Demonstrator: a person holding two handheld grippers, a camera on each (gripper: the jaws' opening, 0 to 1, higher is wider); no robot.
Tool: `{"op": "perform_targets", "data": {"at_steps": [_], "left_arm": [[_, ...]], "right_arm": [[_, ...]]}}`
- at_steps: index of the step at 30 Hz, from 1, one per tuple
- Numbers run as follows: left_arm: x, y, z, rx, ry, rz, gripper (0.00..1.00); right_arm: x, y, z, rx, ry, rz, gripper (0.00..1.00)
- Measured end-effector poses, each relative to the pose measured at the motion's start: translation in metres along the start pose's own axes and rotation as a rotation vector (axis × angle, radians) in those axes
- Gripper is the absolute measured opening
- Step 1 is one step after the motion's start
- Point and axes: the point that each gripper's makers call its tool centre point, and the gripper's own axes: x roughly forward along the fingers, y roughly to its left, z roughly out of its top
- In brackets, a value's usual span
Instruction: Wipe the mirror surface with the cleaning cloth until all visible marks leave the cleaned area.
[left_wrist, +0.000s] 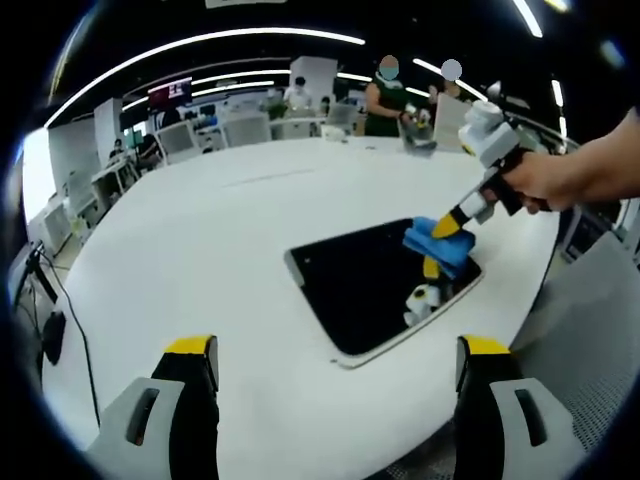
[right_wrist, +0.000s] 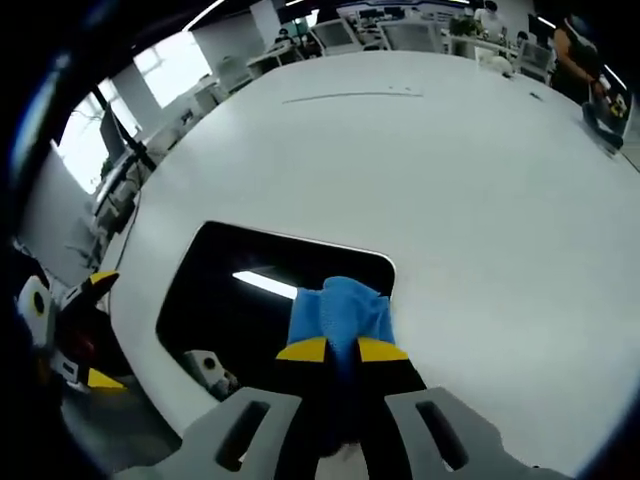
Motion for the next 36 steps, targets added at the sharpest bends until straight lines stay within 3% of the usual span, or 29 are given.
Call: {"op": "perform_targets", "data": {"at_steps": [4,6,12,14,15,16,21,24,30,33,36], "left_arm": [[-0.001,0.002,0.000,-0.004,0.000,0.007,0.99],[-0.003,0.003,0.006,0.004,-0.030,0.015,0.99],[-0.002,0.006,0.002,-0.008,-0.013,0.025,0.99],[-0.002,0.008,0.001,-0.012,-0.013,0.034,0.99],[-0.003,0.009,0.001,-0.013,-0.011,0.039,0.99],[-0.003,0.009,0.001,-0.014,-0.009,0.042,0.99],[-0.004,0.013,-0.001,0.005,0.002,0.067,0.99],[-0.004,0.015,-0.002,0.013,0.013,0.076,0.99],[-0.005,0.017,0.003,0.032,-0.015,0.089,0.99],[-0.005,0.018,0.001,0.025,-0.009,0.090,0.99],[-0.003,0.012,0.000,0.017,0.000,0.072,0.99]], "right_arm": [[0.001,0.000,0.000,-0.015,0.012,0.005,0.04],[-0.003,-0.002,-0.002,-0.024,0.009,0.001,0.04],[-0.010,-0.013,-0.008,-0.034,0.009,-0.014,0.04],[-0.009,-0.020,-0.012,-0.002,0.014,-0.006,0.04],[-0.011,-0.022,-0.014,0.074,0.023,-0.007,0.04],[-0.011,-0.021,-0.015,0.090,0.028,0.004,0.04],[-0.010,-0.009,-0.007,-0.070,-0.008,-0.007,0.04],[-0.009,-0.007,-0.009,-0.125,0.009,-0.034,0.04],[-0.008,-0.013,-0.012,-0.104,0.024,-0.023,0.04],[-0.010,-0.012,-0.011,-0.056,0.012,-0.016,0.04],[-0.010,-0.011,-0.011,-0.060,0.024,-0.031,0.04]]}}
